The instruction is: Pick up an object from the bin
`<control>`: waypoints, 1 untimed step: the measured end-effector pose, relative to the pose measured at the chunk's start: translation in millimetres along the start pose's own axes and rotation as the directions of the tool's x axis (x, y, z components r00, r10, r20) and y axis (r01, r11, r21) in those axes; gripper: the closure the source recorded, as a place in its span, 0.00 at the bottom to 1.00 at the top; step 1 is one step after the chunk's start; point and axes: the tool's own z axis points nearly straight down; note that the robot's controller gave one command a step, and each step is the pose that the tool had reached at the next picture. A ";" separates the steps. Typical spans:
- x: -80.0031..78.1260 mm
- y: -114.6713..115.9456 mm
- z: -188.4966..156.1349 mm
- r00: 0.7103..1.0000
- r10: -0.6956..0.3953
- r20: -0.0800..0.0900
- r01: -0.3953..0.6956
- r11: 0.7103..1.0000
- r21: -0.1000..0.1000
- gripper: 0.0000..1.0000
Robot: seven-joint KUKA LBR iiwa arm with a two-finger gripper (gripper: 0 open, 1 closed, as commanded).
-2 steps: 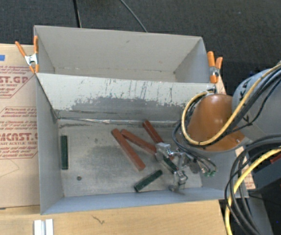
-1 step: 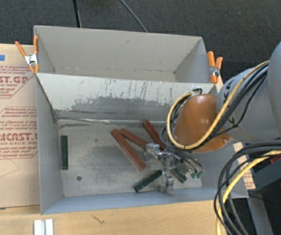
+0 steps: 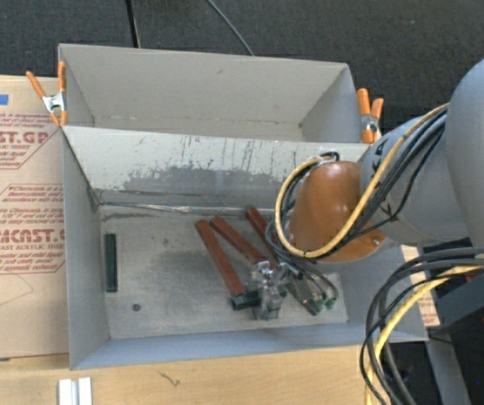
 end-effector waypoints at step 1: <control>0.7 -9.1 0.0 1.000 0.023 0.000 -0.023 1.000 0.000 1.00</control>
Offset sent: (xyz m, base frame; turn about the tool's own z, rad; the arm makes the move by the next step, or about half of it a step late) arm 0.0144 -0.0078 0.1576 0.1124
